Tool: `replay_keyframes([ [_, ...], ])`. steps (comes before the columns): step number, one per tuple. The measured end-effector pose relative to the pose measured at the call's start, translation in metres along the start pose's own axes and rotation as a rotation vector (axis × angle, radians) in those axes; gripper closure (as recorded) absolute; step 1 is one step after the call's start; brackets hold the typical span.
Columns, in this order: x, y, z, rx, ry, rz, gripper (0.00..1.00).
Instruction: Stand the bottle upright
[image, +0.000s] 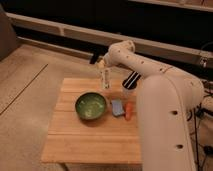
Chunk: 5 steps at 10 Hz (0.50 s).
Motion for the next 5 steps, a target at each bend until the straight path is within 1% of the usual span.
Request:
replay_keyframes([
  [3, -0.0030, 0.0026, 0.0009, -0.001, -0.002, -0.004, 1.00],
  [4, -0.0059, 0.0027, 0.0020, 0.002, -0.003, -0.021, 1.00],
  [5, -0.0080, 0.0080, 0.0058, 0.002, 0.006, -0.054, 1.00],
])
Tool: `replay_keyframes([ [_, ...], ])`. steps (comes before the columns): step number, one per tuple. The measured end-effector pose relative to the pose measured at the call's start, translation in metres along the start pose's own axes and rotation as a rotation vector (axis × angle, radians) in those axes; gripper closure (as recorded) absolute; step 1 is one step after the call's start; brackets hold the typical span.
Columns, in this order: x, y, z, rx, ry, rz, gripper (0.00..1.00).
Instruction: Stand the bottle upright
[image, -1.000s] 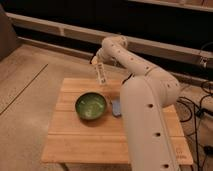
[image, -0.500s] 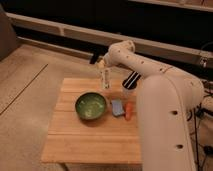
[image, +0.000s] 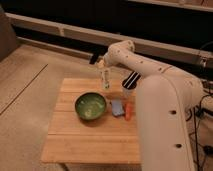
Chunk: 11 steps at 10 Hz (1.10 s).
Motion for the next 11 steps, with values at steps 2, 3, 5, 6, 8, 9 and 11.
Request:
replay_keyframes([
  [2, 0.002, 0.003, 0.005, 0.006, 0.028, -0.050, 1.00],
  [3, 0.002, 0.001, 0.006, 0.010, 0.040, -0.073, 1.00],
  [5, -0.002, 0.003, 0.008, 0.012, 0.045, -0.100, 1.00],
  [6, -0.006, 0.005, 0.009, 0.010, 0.044, -0.107, 1.00],
  [8, -0.011, 0.007, 0.009, 0.003, 0.039, -0.100, 1.00],
  [9, -0.013, 0.010, 0.009, -0.005, 0.038, -0.094, 1.00],
  [11, -0.016, 0.017, 0.008, -0.021, 0.040, -0.084, 1.00],
])
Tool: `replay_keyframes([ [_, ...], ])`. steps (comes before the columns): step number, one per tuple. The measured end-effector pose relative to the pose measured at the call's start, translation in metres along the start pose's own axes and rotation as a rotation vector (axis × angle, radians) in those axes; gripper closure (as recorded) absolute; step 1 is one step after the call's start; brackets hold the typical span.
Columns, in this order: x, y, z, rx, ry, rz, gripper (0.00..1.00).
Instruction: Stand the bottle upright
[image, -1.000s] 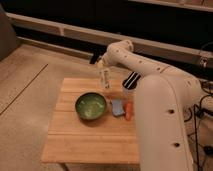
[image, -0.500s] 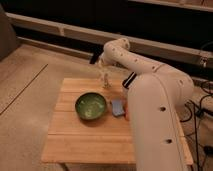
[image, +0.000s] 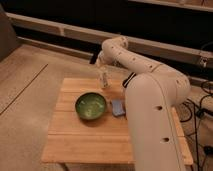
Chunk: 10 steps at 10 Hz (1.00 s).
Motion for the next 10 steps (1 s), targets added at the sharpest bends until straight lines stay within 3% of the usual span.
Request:
replay_keyframes([
  [5, 0.0029, 0.0099, 0.0016, -0.044, -0.008, 0.043, 0.97],
  [10, 0.0037, 0.0034, 0.0006, -0.049, -0.016, 0.052, 0.48],
])
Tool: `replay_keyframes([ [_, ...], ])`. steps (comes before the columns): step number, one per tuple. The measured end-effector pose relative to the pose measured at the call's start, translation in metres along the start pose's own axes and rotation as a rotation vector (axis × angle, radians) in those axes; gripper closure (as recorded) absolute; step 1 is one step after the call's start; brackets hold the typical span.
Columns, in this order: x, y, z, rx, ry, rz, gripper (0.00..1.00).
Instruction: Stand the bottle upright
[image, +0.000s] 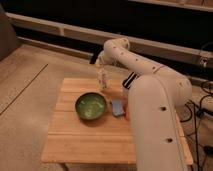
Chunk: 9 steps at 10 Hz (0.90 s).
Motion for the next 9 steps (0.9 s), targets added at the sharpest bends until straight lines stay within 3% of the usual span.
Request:
replay_keyframes([
  [3, -0.0016, -0.0044, -0.0015, 0.008, 0.003, -0.014, 0.21],
  [9, 0.0028, -0.0058, -0.0009, -0.003, 0.002, 0.003, 0.20],
])
